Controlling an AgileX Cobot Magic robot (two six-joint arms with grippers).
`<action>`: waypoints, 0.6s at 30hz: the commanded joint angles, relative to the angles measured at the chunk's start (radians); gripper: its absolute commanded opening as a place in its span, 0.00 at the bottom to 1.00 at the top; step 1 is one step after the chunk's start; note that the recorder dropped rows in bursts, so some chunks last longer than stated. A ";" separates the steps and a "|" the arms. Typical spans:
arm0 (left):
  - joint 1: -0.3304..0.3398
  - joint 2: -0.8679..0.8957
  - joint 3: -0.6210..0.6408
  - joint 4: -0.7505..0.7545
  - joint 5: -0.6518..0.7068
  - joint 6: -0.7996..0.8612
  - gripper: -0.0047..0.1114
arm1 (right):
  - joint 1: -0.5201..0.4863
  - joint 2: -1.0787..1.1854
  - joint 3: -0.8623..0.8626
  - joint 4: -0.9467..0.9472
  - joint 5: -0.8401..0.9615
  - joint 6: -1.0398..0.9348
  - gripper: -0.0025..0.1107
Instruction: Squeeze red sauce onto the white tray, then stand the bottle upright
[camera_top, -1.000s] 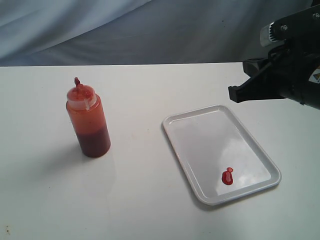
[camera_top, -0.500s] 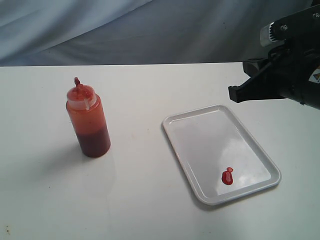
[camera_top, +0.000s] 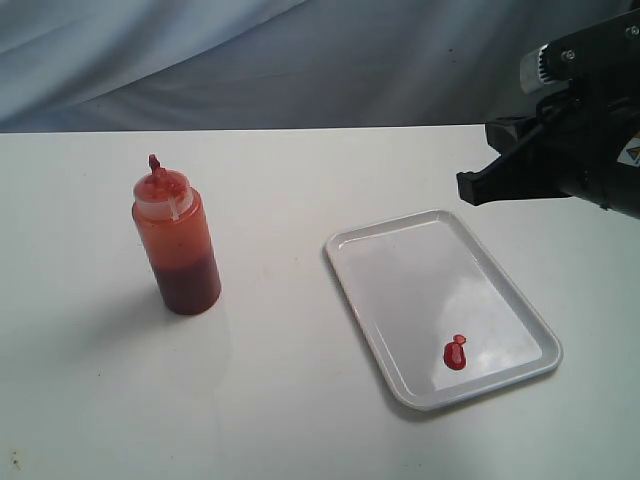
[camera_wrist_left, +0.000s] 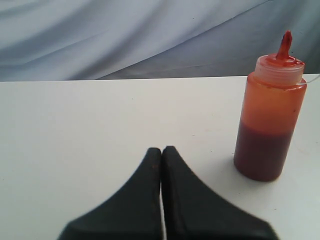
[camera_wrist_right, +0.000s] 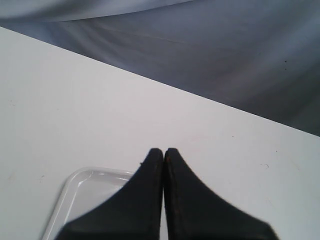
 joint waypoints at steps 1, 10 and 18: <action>-0.005 -0.005 0.005 0.000 -0.008 -0.002 0.04 | -0.006 -0.009 0.006 0.004 -0.014 0.003 0.02; -0.005 -0.005 0.005 0.000 -0.008 -0.002 0.04 | -0.008 -0.067 0.006 0.004 -0.008 0.003 0.02; -0.005 -0.005 0.005 0.000 -0.008 -0.002 0.04 | -0.032 -0.342 0.006 0.004 -0.008 0.003 0.02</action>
